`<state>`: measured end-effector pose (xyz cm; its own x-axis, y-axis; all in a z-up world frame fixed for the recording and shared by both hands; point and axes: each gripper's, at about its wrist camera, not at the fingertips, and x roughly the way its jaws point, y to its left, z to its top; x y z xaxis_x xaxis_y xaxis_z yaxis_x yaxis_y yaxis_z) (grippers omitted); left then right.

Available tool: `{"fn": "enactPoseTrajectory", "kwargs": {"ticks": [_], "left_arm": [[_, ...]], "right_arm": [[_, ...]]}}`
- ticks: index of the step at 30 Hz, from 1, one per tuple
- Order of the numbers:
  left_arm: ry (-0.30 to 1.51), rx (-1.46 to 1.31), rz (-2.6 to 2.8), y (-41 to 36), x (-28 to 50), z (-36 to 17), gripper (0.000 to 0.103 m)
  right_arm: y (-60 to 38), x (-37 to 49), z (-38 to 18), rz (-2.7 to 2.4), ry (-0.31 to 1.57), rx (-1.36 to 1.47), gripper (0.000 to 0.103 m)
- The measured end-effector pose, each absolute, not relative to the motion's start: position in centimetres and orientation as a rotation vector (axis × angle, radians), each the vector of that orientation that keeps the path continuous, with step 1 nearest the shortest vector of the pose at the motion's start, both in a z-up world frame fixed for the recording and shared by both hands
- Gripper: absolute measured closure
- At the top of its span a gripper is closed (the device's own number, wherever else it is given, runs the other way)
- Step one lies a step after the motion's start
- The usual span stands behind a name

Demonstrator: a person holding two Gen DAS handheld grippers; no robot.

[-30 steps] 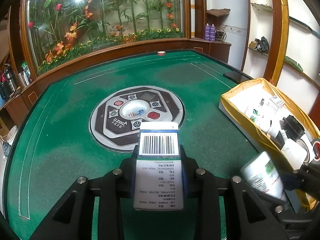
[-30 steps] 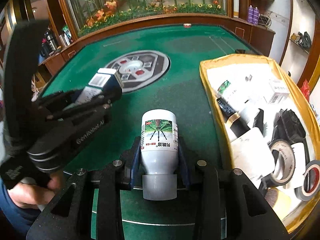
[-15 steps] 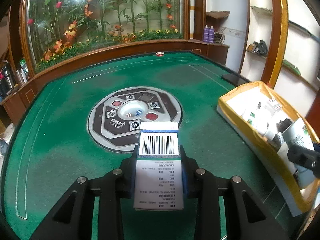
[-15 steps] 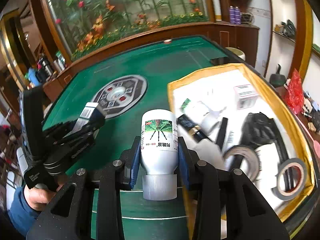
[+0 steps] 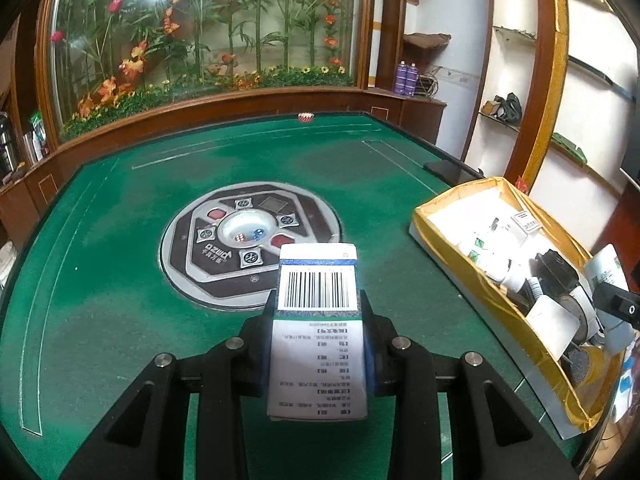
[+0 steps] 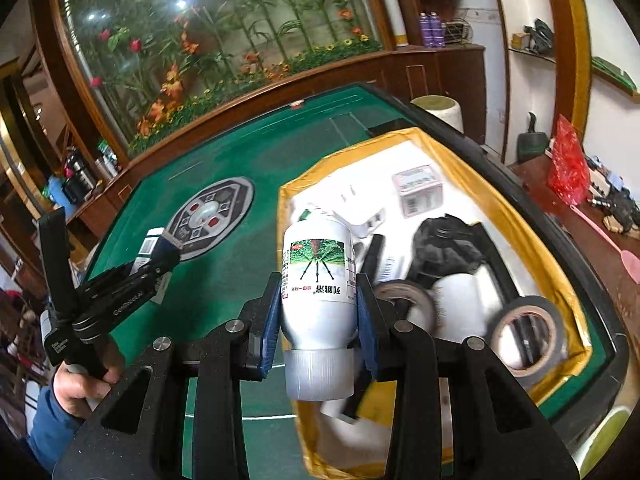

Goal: Organize rigid objects
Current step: 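Lower the bottle and medicine box into the tray with both tools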

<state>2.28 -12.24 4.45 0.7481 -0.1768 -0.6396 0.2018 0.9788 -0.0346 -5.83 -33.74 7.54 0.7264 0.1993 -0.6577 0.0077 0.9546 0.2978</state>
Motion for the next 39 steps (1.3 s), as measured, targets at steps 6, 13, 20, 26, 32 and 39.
{"fn": "enactPoseTrajectory", "kwargs": {"ticks": [6, 13, 20, 26, 32, 39], "left_arm": [[0.675, 0.065, -0.239, -14.1, 1.0, 5.2, 0.069], [0.663, 0.062, -0.339, -17.7, -0.2, 6.7, 0.069], [0.666, 0.059, -0.433, -22.2, -0.4, 7.8, 0.069], [0.705, 0.036, -0.493, -25.7, 0.2, 7.4, 0.069], [0.777, -0.011, -0.515, -28.3, 1.5, 6.0, 0.069], [0.771, -0.021, -0.489, -28.9, 1.9, 5.1, 0.068]], "right_arm": [[-36.1, -6.6, 7.3, 0.079, 0.748, 0.319, 0.069], [-38.3, -7.2, 7.5, 0.043, 0.733, 0.351, 0.069], [-39.9, -7.7, 7.5, 0.013, 0.723, 0.373, 0.069], [-40.8, -7.2, 7.3, -0.002, 0.725, 0.384, 0.069], [-42.1, -5.2, 8.0, -0.010, 0.728, 0.382, 0.069], [-42.2, -0.8, 8.4, 0.007, 0.783, 0.338, 0.069]]}}
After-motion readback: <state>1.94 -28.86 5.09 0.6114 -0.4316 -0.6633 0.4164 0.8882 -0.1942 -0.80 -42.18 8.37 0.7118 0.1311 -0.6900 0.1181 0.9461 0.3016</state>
